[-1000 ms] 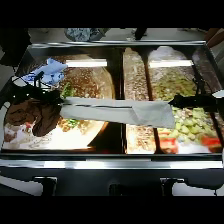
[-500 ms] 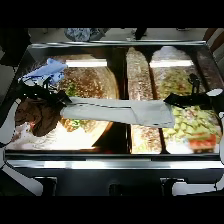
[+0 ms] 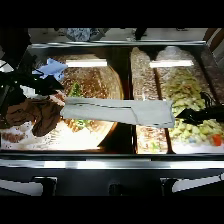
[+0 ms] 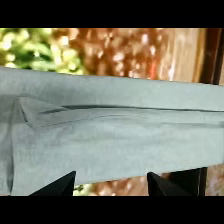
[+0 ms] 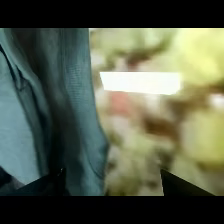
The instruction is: Fold the shirts.
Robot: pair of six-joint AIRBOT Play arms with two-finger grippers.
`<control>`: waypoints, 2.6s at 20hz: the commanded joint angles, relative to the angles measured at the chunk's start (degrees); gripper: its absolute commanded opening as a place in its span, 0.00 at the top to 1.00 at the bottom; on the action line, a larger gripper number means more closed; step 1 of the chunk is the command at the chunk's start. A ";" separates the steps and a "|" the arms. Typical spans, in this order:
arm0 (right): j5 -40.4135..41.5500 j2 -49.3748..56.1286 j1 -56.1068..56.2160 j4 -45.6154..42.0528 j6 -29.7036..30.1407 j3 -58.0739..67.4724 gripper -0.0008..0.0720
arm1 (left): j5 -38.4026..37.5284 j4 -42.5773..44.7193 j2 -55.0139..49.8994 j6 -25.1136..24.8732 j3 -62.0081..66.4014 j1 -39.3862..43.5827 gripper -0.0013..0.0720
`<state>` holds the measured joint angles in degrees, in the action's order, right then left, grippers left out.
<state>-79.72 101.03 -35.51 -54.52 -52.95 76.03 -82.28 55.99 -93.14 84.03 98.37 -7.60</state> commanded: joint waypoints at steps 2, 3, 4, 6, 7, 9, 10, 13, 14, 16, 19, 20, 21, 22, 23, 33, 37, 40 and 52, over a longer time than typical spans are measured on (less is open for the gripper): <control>-2.05 5.88 3.96 9.86 0.81 -0.17 0.03 | 1.31 -0.13 5.31 0.02 0.20 5.46 0.25; -1.20 6.01 5.38 9.86 0.70 -0.17 0.03 | 1.49 -0.13 5.53 0.00 0.20 6.97 0.25; -0.02 6.03 6.73 10.32 0.63 -0.17 0.03 | 1.49 -0.11 5.49 0.00 0.20 8.37 0.24; 2.23 5.77 8.52 12.37 0.74 -0.13 0.41 | 1.86 -0.09 5.09 -0.11 -0.04 11.39 0.25; 2.62 5.20 8.94 13.31 0.68 -0.09 0.80 | 2.34 -0.09 4.59 -0.92 -0.04 12.96 0.26; 2.54 2.27 8.92 14.45 1.46 -0.09 0.93 | 4.28 -0.09 2.93 -1.57 -0.66 16.48 0.57; 2.23 -0.35 8.92 13.84 1.75 -0.09 0.93 | 6.03 -0.09 1.86 -1.99 -1.70 18.69 0.94; -1.49 -9.40 8.92 11.15 0.48 -0.11 0.93 | 10.21 -0.15 -3.17 -2.97 -4.66 26.64 0.93; -3.04 -12.74 8.92 10.29 -0.28 -0.11 0.93 | 12.13 -0.31 -5.66 -2.29 -4.85 29.70 0.93; -5.90 -19.45 8.92 8.33 -0.81 -0.11 0.93 | 18.05 -4.59 -10.01 -0.55 -4.85 34.91 0.93; -8.94 -29.55 8.92 4.79 -4.00 -0.11 0.93 | 27.89 -16.65 -15.08 -0.42 -4.35 40.57 0.93; -9.01 -32.70 8.92 4.70 -4.59 -0.11 0.93 | 29.90 -19.96 -16.41 -0.44 -3.82 41.92 0.93; -8.94 -35.50 8.92 4.72 -5.27 -0.11 0.93 | 31.17 -22.67 -17.84 -0.44 -2.86 43.19 0.93; -9.25 -37.81 8.92 4.70 -5.88 -0.11 0.93 | 31.85 -24.72 -19.47 -0.39 -1.29 44.44 0.93; -9.88 -39.93 8.92 4.72 -6.64 -0.11 0.93 | 32.44 -26.05 -21.09 0.07 0.35 45.55 0.93; -11.65 -48.59 8.92 4.61 -9.46 -0.11 0.93 | 35.10 -34.18 -34.23 7.23 12.37 52.61 0.93; -8.87 -43.89 10.47 9.18 -8.90 -0.09 0.93 | 26.47 -19.91 -29.16 2.71 12.35 48.85 0.94; -4.09 -38.73 19.39 9.99 -8.13 -0.09 0.93 | 17.66 6.21 -18.21 7.06 12.33 43.12 0.94; 20.87 6.25 54.27 36.52 -6.93 14.29 0.86 | 13.14 17.11 18.84 6.84 12.33 18.78 0.93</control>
<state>-64.20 96.33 13.10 -28.97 -60.66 86.65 -68.14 71.61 -80.23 91.00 110.67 13.89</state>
